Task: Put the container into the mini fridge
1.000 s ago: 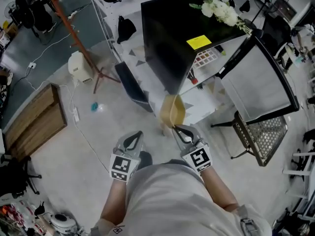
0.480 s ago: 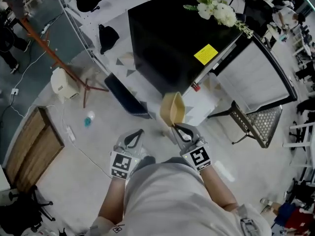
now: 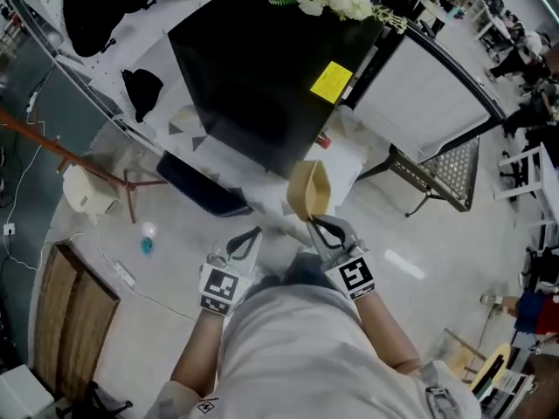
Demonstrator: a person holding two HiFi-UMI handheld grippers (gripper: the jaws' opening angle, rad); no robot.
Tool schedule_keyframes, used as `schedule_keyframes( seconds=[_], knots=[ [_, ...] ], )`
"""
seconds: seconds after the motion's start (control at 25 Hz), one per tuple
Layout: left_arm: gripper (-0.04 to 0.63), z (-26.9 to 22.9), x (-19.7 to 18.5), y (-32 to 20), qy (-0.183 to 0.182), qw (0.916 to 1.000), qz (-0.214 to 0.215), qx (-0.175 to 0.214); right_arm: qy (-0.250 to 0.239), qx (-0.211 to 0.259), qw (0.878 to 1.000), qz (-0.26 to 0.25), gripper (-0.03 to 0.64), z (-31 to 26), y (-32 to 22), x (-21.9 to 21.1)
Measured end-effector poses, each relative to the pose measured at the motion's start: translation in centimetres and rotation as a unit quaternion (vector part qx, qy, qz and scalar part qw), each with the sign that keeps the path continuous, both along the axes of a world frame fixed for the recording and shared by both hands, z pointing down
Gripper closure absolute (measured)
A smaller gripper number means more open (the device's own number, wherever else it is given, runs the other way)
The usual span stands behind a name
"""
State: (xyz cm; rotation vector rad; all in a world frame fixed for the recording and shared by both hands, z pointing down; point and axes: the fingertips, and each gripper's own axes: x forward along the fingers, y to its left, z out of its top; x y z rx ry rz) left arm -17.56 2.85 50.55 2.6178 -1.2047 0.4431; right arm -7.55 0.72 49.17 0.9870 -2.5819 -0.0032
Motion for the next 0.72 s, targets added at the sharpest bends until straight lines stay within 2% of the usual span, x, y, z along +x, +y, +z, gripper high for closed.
schedule_keyframes(
  seconds=[0.36, 0.72],
  knots=[
    [0.586, 0.4, 3.9, -2.0, -0.004, 0.9981, 0.061, -0.007, 0.008, -0.005, 0.996, 0.083, 0.604, 0.6, -1.8, 5.9],
    [0.586, 1.0, 6.5, -4.2, -0.023, 0.9968, 0.073, -0.023, 0.005, -0.012, 0.993, 0.114, 0.604, 1.3, -5.2, 11.0]
  ],
)
